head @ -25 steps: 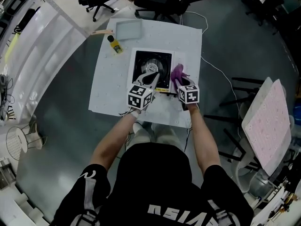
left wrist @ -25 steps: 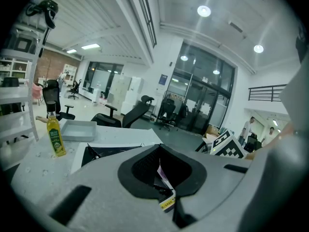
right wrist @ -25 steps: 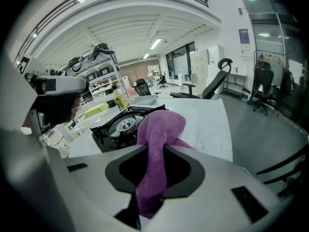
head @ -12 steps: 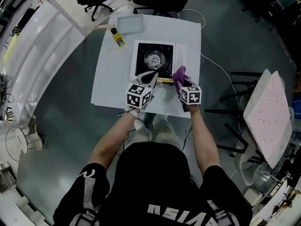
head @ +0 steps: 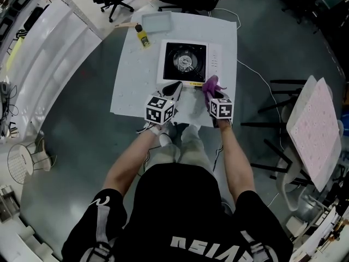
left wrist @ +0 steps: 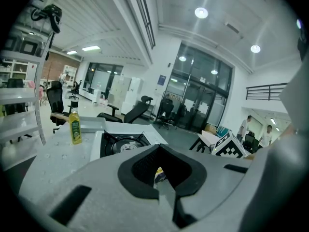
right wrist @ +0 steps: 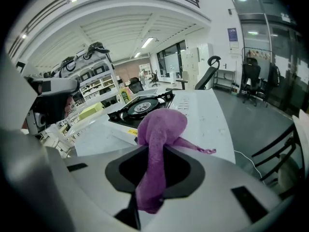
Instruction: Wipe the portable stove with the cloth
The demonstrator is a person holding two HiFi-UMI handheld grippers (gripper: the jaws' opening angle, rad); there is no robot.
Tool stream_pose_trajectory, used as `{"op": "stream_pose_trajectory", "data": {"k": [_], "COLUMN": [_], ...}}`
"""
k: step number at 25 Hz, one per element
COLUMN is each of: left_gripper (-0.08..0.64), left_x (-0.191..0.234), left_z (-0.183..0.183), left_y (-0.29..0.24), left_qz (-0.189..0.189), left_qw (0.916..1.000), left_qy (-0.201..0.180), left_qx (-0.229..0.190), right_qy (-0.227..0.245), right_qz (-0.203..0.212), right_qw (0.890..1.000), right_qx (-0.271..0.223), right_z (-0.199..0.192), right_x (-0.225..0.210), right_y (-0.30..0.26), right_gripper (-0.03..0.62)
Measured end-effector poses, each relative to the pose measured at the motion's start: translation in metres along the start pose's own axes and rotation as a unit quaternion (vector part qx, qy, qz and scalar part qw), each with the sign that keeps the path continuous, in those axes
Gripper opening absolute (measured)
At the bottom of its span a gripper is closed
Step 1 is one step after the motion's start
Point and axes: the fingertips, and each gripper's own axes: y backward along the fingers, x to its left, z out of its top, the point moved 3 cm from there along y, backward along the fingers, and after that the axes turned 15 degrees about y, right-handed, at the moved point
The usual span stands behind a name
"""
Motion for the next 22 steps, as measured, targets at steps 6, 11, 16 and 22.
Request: {"op": "stream_pose_trajectory", "data": {"k": [6,11,16,22], "left_gripper": [0.009,0.009,0.009,0.009], "left_x": [0.016,0.034,0.05,0.064], "left_z": [-0.005,-0.003,-0.002,-0.003], "left_y": [0.026,0.048,0.067,0.087], "left_qz": [0.014,0.028,0.039,0.053], "left_qw": [0.9999,0.9994,0.9988,0.9978], "left_qy": [0.003,0.009,0.016,0.022], "left_qx": [-0.007,-0.016,-0.025,-0.034], "right_qy": [0.013,0.017,0.031,0.051], "right_qz": [0.017,0.028,0.045,0.069], "right_qw": [1.0,0.999,0.999,0.996], "right_qx": [-0.004,-0.004,0.002,0.005], "right_z": [0.011,0.019,0.025,0.032], "right_x": [0.034,0.06,0.084,0.118], "right_y": [-0.011,-0.021,-0.03,-0.043], "right_gripper": [0.077,0.077,0.077,0.077]}}
